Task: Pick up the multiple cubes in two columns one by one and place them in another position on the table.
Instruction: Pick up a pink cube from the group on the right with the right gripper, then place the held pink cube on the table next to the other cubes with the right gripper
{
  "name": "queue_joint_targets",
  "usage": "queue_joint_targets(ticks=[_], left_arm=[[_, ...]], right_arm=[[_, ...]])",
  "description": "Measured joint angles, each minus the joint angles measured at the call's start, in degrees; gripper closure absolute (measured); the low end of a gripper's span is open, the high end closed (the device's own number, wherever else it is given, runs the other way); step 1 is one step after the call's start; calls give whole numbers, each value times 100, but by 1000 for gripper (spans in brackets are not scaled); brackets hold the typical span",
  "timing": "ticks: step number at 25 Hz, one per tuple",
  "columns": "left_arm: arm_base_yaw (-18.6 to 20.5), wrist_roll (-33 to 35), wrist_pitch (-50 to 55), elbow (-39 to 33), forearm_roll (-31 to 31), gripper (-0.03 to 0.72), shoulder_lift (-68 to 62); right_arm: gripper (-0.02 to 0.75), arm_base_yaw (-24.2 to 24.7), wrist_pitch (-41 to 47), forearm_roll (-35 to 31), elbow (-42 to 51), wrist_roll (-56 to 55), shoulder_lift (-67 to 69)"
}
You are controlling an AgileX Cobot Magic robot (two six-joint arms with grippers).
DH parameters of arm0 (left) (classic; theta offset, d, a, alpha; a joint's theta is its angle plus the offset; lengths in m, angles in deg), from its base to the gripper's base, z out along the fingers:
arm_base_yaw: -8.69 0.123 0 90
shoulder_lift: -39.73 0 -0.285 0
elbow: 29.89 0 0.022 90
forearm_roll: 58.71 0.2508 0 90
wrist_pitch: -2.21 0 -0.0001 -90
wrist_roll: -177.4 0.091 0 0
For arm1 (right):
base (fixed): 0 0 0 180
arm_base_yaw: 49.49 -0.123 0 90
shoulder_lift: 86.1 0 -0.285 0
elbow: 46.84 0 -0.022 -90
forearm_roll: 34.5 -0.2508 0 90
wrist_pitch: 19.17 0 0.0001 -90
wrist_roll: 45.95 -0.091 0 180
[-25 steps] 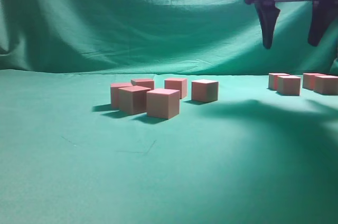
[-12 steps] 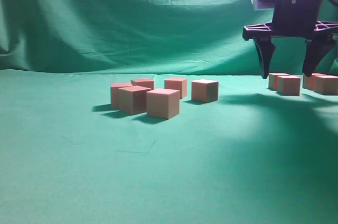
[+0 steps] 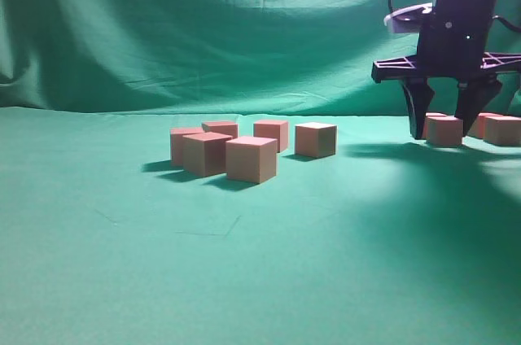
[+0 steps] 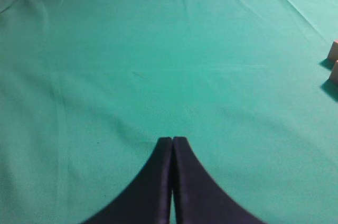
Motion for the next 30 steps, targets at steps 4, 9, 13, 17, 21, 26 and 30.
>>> queue_joint_targets(ticks=[4, 9, 13, 17, 21, 26, 30], left_arm=[[0, 0, 0, 0, 0, 688, 0], [0, 0, 0, 0, 0, 688, 0], [0, 0, 0, 0, 0, 688, 0], [0, -10, 0, 0, 0, 688, 0], [0, -10, 0, 0, 0, 688, 0], [0, -10, 0, 0, 0, 688, 0], [0, -10, 0, 0, 0, 688, 0]], right_arm=[[421, 0, 0, 76, 0, 0, 37], [477, 0, 128, 166, 0, -22, 37], [477, 0, 552, 202, -39, -22, -163], [477, -56, 1079, 207, -52, -8, -782], [477, -342, 1600, 169, -41, 206, -1563], [477, -1108, 1499, 58, 731, 269, -2476], [477, -1905, 1189, -117, 1601, 193, -2911]])
